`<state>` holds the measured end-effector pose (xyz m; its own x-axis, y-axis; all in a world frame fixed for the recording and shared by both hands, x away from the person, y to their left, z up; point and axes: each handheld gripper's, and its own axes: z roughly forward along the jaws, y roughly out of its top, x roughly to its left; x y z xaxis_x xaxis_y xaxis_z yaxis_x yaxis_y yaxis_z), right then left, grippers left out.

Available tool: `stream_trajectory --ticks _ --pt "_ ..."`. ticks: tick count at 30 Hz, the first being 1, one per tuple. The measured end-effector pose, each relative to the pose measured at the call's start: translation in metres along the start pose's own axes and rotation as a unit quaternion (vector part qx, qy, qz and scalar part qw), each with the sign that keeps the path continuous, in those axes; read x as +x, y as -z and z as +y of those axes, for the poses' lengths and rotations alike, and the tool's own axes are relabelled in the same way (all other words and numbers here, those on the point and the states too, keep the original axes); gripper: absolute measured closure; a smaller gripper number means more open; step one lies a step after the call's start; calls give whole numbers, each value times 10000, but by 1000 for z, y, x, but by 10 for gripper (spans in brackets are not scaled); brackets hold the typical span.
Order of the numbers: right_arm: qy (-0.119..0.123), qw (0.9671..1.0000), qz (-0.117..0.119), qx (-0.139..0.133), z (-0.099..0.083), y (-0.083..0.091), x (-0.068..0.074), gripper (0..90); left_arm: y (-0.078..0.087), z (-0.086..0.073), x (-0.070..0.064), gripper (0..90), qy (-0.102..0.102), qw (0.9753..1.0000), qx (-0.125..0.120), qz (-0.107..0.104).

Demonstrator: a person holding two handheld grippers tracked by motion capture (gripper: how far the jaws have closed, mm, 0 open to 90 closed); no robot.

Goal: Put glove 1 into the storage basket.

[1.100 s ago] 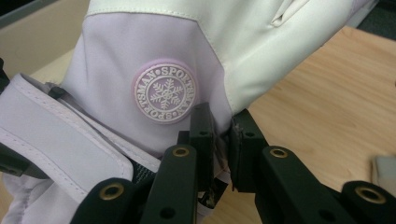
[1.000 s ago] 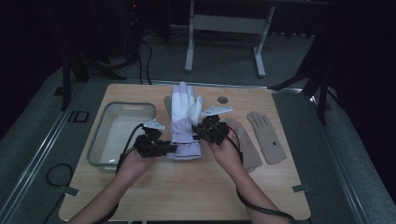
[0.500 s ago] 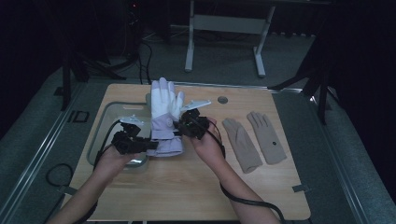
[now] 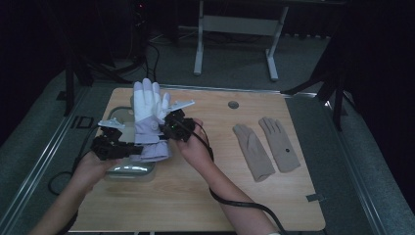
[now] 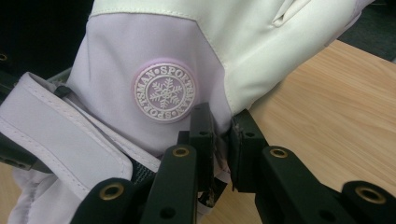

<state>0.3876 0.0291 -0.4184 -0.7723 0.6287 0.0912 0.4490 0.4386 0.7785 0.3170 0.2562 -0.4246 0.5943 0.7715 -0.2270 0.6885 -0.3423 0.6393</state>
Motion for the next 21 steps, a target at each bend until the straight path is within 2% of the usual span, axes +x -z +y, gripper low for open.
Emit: stream_trajectory --ticks 4,7,11,13,16,21 --pt "-16 10000 74 24 8 -16 12 812 10 -8 15 756 46 9999 59 99" --pt "-6 9999 106 47 10 -24 18 812 12 -15 22 756 117 9998 95 139" --pt "-58 9997 146 171 11 -46 27 812 12 -24 35 756 278 9993 192 179" --pt "-132 9994 224 248 10 -57 28 812 10 -29 42 755 351 9988 277 175" --pt "-141 9991 195 350 7 -68 31 812 4 -35 49 755 432 9980 427 174" --pt "-235 9974 277 630 -6 -82 29 812 -8 -42 53 754 538 9964 647 62"
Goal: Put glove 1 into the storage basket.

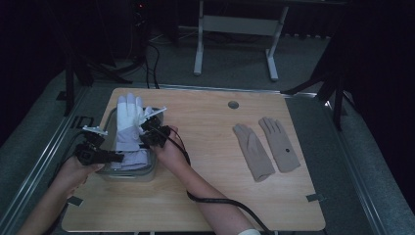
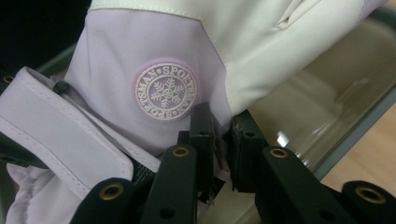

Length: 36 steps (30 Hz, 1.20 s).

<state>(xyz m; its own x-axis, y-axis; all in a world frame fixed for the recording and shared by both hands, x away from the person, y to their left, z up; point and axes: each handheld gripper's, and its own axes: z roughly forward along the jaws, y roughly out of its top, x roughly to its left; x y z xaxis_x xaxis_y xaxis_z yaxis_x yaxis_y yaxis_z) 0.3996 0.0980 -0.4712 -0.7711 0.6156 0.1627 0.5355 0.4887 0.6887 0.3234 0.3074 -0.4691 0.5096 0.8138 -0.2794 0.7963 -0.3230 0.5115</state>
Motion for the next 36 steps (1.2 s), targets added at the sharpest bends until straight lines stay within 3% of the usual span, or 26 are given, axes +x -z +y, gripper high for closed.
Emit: stream_trajectory --ticks 7,12,15,16,20,22,25,27,33,36 --pt "-111 9993 68 361 -9 -12 -3 810 -11 -5 -1 740 -18 9998 211 3" --pt "-179 9982 119 569 -11 -18 -5 805 -12 -5 -3 682 -18 9996 297 27" --pt "-202 9979 114 599 -10 -20 -5 804 -14 -5 -5 643 -57 9993 325 151" --pt "-202 9979 84 605 -10 -21 -4 804 -17 -5 -8 643 -110 9987 370 342" --pt "-209 9971 70 731 -8 -24 -3 773 -23 -4 -15 609 -360 9952 533 732" --pt "-145 9968 24 783 -7 -25 -1 729 -23 -4 -16 605 -377 9947 545 788" --pt "-93 9971 24 761 -5 -23 0 637 -21 -5 -14 605 -291 9961 452 702" --pt "-48 9976 47 693 -3 -19 0 510 -21 -5 -13 598 -263 9964 407 697" --pt "-112 9995 217 224 0 -1 -10 304 -17 -9 -15 534 -119 9979 79 635" --pt "-117 9993 322 137 1 7 -14 209 -14 -11 -18 507 -105 9969 -31 780"
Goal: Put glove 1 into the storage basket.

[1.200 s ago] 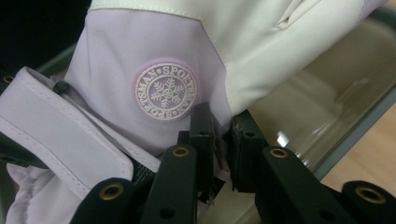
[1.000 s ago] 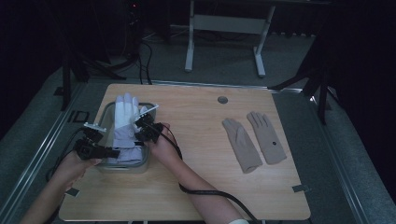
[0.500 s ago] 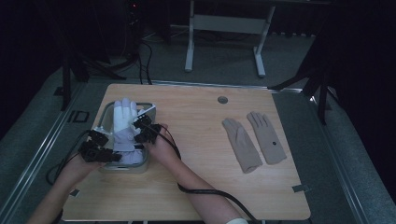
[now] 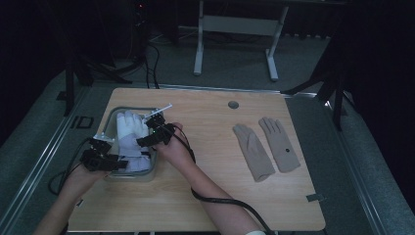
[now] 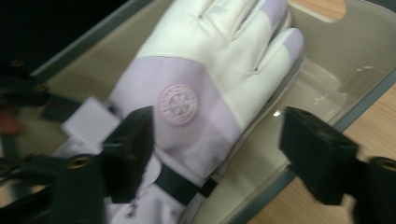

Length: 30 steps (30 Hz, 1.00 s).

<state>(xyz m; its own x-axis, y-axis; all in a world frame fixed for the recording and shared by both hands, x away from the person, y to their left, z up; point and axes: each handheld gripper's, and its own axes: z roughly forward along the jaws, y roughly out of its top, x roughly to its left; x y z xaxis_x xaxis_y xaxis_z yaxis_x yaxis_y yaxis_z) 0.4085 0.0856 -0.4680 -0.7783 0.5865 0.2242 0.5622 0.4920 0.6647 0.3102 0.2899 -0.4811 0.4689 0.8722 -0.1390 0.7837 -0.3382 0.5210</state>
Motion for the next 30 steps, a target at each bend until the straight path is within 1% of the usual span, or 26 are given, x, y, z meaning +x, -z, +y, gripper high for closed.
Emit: stream_trajectory --ticks 1,2,4,5,6,7,8,9,11,13,14,15,16,17,23,27,30 --pt "65 9999 104 -9 0 3 0 167 1 0 0 492 -9 10000 -45 43" --pt "119 9998 138 -41 0 5 0 166 4 -1 -1 486 8 9999 -137 80" --pt "219 9996 119 -94 -1 10 1 175 10 -1 -2 484 37 9995 -276 121" --pt "263 9995 137 -129 -1 13 1 168 12 0 -3 484 20 9994 -307 131" --pt "279 9994 133 -146 -1 15 0 168 15 0 -5 485 27 9991 -417 89" --pt "267 9992 177 -219 -2 19 0 165 16 1 -6 486 31 9990 -445 78" --pt "270 9992 187 -228 -2 21 -1 160 18 2 -9 486 11 9987 -513 71" --pt "270 9992 187 -228 -2 21 -1 160 18 2 -9 489 11 9987 -513 71" --pt "312 9989 142 -324 -4 29 -3 152 22 6 -17 497 -21 9976 -689 15" --pt "342 9987 118 -350 -6 34 -5 148 24 9 -23 515 -51 9969 -788 -57" --pt "345 9987 129 -343 -7 36 -6 143 25 10 -26 515 -73 9964 -848 -54" --pt "345 9987 129 -343 -7 36 -6 143 25 10 -26 515 -73 9964 -848 -54" --pt "353 9986 114 -374 -9 38 -8 143 26 13 -31 515 -96 9956 -927 -78" --pt "384 9985 81 -389 -11 41 -10 142 26 14 -33 515 -93 9951 -980 -88" --pt "339 9984 31 -443 -18 55 -20 140 26 23 -52 515 -255 9928 -1148 -208" --pt "381 9982 -38 -453 -24 66 -26 137 22 28 -64 514 -347 9917 -1200 -317" --pt "336 9981 -46 -515 -29 75 -32 135 17 32 -73 480 -392 9908 -1230 -418"
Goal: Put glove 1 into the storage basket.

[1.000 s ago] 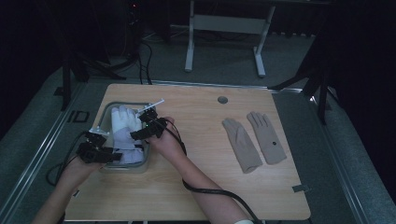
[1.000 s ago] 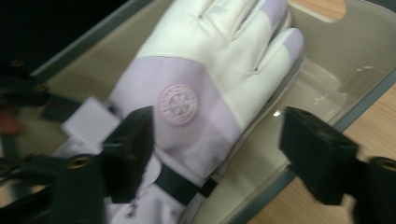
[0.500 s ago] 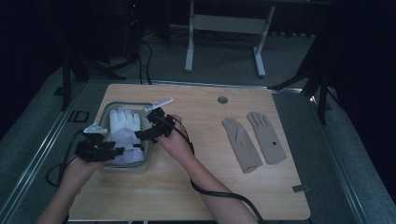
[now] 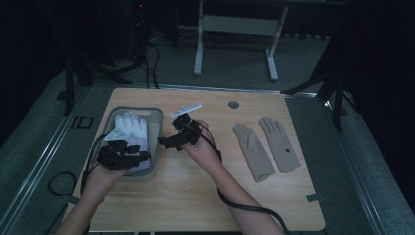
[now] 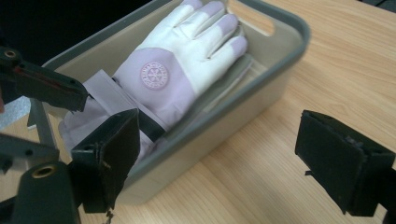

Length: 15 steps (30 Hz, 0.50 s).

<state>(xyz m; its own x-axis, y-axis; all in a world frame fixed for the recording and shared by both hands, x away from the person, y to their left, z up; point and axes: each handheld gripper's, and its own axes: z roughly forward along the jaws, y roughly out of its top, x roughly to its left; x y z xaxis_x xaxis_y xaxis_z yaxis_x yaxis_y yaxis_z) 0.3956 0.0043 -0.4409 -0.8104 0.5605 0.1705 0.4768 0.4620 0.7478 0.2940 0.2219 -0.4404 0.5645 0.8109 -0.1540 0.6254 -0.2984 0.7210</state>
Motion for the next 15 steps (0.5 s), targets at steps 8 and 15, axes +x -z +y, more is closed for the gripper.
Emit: stream_trajectory --ticks 8,15 --pt "-54 10000 -49 -43 -15 24 -15 137 -21 6 -23 195 -195 9998 40 -89" --pt "-152 9998 -67 -81 -31 41 -28 137 -35 6 -42 143 -325 9982 -433 -252"
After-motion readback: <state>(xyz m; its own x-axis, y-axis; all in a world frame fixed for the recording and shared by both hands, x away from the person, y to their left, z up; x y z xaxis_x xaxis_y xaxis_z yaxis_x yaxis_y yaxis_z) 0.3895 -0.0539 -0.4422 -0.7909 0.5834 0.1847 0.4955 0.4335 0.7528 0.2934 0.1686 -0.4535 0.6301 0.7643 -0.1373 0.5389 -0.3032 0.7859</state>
